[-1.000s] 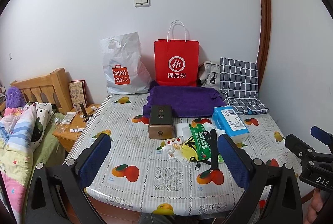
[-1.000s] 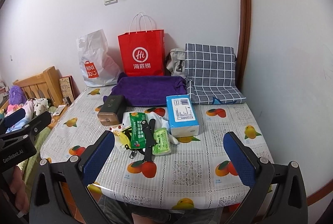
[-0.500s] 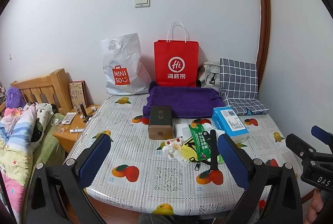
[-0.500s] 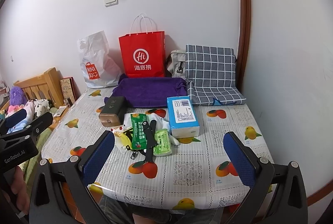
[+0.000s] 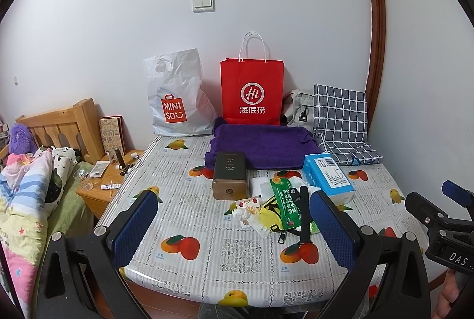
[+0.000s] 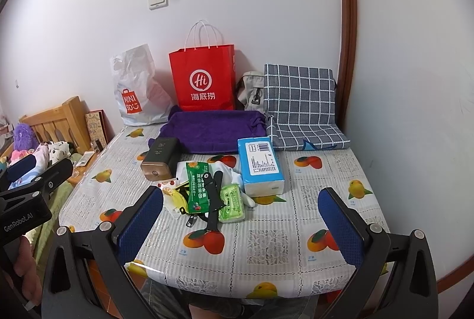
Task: Organize soft objects
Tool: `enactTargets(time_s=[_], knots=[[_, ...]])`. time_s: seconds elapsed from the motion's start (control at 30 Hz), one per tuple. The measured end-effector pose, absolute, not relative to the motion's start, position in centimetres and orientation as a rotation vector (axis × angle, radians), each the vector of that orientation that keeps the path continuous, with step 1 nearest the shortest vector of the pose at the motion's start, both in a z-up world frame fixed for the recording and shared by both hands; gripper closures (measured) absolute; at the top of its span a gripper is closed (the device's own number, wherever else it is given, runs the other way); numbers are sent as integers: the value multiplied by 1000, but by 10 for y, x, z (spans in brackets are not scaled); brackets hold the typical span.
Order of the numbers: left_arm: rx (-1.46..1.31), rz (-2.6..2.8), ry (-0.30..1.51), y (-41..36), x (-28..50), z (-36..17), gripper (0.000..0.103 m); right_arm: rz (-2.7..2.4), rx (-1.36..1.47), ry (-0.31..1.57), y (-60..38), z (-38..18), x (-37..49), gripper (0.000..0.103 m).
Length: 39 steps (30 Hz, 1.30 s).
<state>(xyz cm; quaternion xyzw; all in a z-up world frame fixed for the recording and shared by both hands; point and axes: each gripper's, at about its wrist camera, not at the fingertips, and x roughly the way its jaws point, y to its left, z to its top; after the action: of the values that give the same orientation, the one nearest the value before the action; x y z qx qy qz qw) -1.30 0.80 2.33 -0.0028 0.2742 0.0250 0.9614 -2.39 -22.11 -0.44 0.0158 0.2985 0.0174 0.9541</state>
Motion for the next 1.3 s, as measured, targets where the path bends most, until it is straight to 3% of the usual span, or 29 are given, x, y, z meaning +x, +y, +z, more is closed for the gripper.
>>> enactTargets(time_s=[1.3], knots=[[-2,53,555,10,-15,23,0,32,37,595,-222,-4,-26,0]])
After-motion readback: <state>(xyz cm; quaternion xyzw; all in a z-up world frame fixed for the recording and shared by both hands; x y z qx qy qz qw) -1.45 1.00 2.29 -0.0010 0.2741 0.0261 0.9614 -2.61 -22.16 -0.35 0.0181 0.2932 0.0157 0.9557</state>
